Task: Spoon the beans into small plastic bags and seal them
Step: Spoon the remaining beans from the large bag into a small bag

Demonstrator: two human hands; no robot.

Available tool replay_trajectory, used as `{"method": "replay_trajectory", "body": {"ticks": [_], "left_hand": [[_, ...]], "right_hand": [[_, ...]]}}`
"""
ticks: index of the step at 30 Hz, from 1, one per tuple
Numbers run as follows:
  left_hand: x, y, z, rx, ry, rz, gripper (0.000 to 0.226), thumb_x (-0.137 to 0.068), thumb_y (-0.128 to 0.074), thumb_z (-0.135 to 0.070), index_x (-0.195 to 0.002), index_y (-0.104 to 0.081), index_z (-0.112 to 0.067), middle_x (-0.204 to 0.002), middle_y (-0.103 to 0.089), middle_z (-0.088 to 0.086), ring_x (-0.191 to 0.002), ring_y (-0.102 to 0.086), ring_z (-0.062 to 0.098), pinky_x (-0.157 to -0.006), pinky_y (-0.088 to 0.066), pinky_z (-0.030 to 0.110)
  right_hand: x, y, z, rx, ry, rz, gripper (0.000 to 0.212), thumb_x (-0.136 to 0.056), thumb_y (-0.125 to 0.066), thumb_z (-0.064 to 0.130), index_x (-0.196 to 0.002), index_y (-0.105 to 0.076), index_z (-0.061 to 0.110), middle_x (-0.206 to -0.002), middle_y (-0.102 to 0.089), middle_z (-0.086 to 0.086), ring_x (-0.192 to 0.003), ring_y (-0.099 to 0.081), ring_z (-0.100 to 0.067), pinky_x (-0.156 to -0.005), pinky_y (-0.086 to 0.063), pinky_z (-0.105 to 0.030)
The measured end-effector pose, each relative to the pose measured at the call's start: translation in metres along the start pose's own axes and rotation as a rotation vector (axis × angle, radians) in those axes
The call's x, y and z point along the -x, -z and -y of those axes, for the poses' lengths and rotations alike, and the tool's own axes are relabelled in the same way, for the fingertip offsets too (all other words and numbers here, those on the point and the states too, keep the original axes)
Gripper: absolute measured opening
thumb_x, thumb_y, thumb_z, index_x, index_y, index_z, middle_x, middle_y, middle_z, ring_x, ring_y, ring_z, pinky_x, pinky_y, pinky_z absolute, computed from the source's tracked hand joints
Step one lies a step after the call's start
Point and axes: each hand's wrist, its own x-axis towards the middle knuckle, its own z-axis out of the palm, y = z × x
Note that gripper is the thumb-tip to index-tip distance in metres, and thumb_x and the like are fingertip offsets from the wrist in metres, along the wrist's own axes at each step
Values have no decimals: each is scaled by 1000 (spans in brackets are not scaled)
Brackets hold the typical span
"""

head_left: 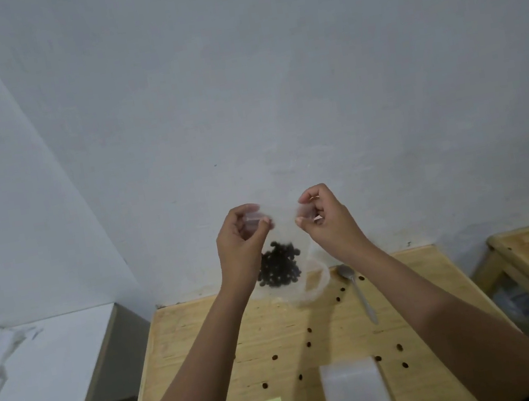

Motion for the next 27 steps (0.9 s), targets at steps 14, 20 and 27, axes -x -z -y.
{"method": "replay_trajectory", "body": {"ticks": [14,20,27], "left_hand": [[8,-4,-6,-39,17,106,22,-84,-69,-8,-103,-60,-11,-80,-73,4,-79,-71,14,-76,-55,23],[16,-6,-2,-68,-1,140,18,-85,-68,-9,-101,-60,-12,-84,-72,7,-80,-71,14,-77,-54,24],[19,0,3,54,38,162,18,-95,-51,-3,-110,-59,-6,-91,-73,9,-90,-70,21,-82,-55,31]], "right_hand": [[6,3,8,-24,-80,15,28,-79,-72,23,-102,-56,27,-101,-60,8,-91,-54,-4,-78,-45,-21],[10,0,8,-26,-106,-3,28,-74,-76,20,-93,-56,27,-97,-62,5,-94,-59,-13,-86,-51,-35],[17,5,3,-203,-181,-40,21,-83,-69,13,-100,-60,22,-99,-68,0,-91,-66,-16,-82,-55,-28]]}}
